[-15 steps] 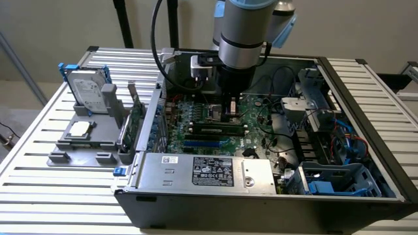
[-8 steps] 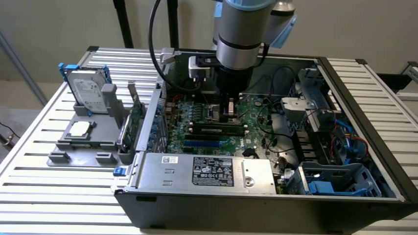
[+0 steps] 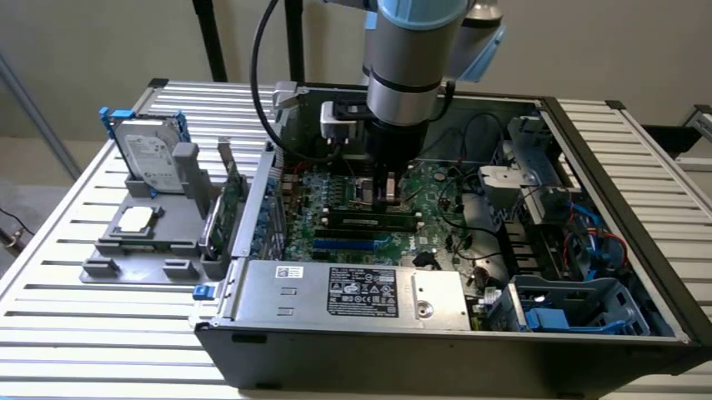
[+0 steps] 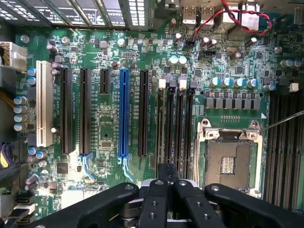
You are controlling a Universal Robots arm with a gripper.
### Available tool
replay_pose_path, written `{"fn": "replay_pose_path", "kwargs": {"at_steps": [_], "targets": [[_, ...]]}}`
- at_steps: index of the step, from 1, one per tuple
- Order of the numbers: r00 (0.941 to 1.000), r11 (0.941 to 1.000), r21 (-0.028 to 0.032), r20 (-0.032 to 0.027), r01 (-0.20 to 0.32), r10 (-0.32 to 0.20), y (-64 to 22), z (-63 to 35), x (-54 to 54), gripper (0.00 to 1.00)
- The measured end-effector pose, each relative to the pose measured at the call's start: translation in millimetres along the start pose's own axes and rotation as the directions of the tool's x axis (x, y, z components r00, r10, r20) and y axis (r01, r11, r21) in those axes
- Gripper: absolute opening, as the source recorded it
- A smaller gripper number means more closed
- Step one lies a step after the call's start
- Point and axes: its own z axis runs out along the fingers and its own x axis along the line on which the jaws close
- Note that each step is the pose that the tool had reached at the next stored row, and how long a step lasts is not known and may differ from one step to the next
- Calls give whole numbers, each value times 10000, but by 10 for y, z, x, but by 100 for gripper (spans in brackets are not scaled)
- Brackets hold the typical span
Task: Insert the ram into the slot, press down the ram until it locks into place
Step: 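Press down the ram until it locks into place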
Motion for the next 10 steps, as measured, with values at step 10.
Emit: {"fn": "replay_pose_path", "kwargs": {"at_steps": [10], "targets": [[9999, 9999, -34, -10, -158, 158, -2, 124, 7, 11]]}}
